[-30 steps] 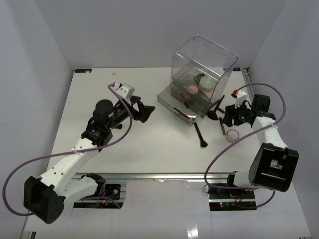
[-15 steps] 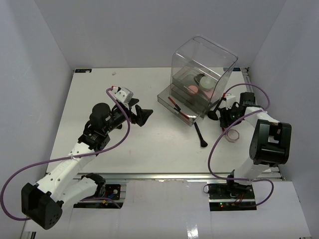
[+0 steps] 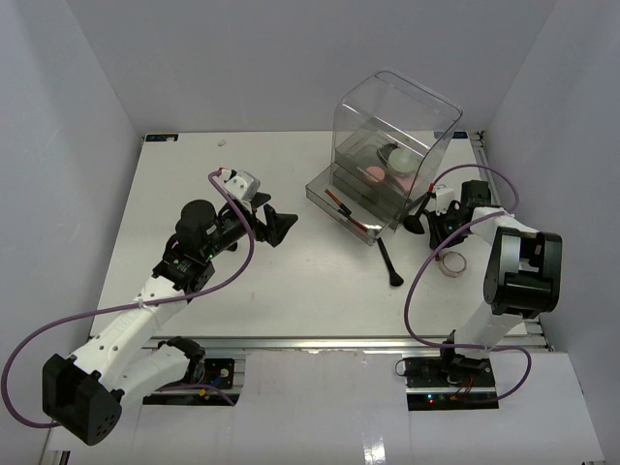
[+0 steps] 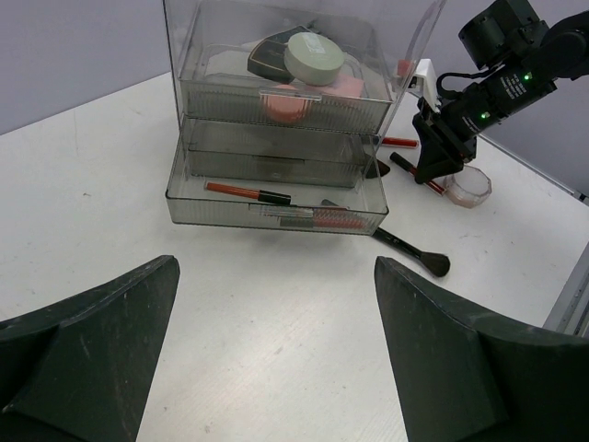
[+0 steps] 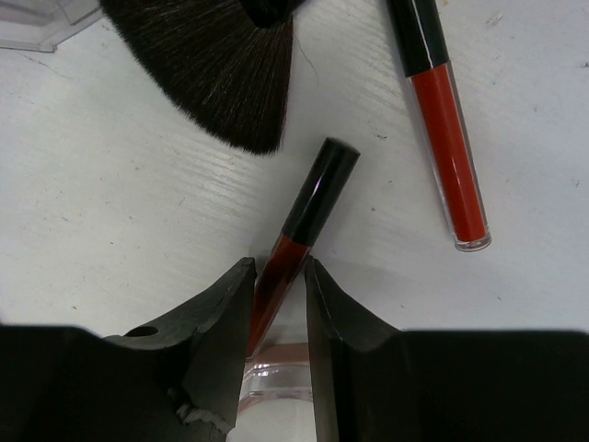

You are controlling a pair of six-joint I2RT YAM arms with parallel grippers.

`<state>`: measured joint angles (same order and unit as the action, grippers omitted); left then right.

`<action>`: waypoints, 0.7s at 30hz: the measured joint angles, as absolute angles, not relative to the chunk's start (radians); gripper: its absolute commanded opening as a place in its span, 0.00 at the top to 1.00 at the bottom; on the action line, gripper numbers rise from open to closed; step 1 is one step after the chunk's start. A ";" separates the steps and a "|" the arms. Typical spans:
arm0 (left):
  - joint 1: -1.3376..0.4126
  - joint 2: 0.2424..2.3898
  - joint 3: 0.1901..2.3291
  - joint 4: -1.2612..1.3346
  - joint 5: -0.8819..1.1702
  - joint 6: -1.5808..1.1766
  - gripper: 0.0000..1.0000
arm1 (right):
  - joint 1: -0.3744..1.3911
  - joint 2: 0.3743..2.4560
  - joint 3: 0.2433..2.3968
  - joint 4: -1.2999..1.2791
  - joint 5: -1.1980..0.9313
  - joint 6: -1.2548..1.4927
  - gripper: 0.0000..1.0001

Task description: Organize the makeup

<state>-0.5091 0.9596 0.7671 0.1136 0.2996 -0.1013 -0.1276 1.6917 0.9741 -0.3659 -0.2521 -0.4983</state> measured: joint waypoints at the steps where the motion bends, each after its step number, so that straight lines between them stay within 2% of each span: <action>1: -0.509 0.960 0.767 0.113 0.300 -0.101 0.02 | -0.127 1.692 0.974 -0.365 -0.251 -0.498 0.80; 3: -0.509 0.960 0.767 0.113 0.300 -0.101 0.02 | -0.127 1.692 0.974 -0.363 -0.247 -0.500 0.84; 11: -0.509 0.960 0.767 0.113 0.300 -0.101 0.02 | -0.140 1.678 0.973 -0.368 -0.307 -0.472 0.87; 21: -0.509 0.960 0.767 0.113 0.299 -0.101 0.02 | -0.199 1.440 0.944 -0.416 -0.483 -0.456 0.88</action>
